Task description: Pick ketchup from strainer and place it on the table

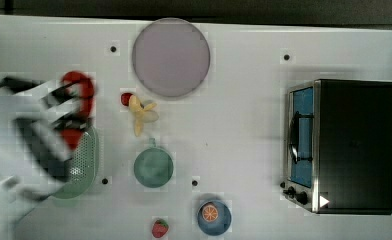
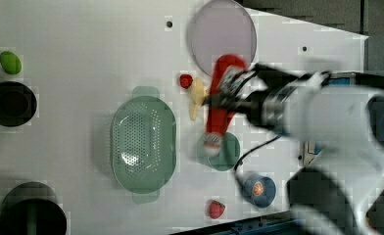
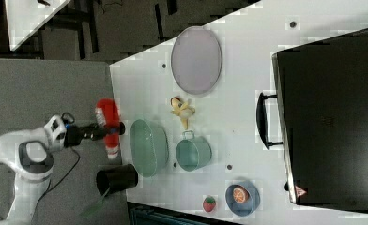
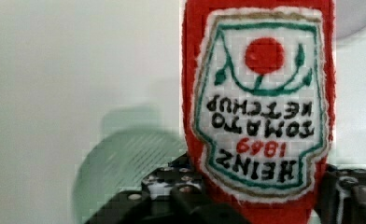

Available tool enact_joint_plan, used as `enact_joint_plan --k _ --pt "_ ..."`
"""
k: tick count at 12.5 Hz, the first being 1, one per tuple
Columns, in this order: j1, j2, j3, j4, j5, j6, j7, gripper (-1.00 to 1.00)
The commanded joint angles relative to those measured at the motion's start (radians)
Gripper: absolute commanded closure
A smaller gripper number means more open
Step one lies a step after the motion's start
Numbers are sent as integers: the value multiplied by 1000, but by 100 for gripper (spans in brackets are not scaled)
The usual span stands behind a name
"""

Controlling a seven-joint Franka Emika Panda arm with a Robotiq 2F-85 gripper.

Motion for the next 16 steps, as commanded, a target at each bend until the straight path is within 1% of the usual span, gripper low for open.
enact_joint_plan --k 1,3,6,8,10,13,16 --pt "-154 7 -106 18 1 10 -91 -21" --pt "-187 7 -158 15 1 10 -140 -21" --pt "-222 5 -229 -4 1 14 -313 -21" --pt "-246 -3 -259 -41 2 35 -405 -21" --pt "-270 -22 -276 -121 2 123 -428 -21" --pt "-290 -27 -285 -261 2 275 -427 -21" --pt "-300 -9 -291 -349 2 296 -427 -21"
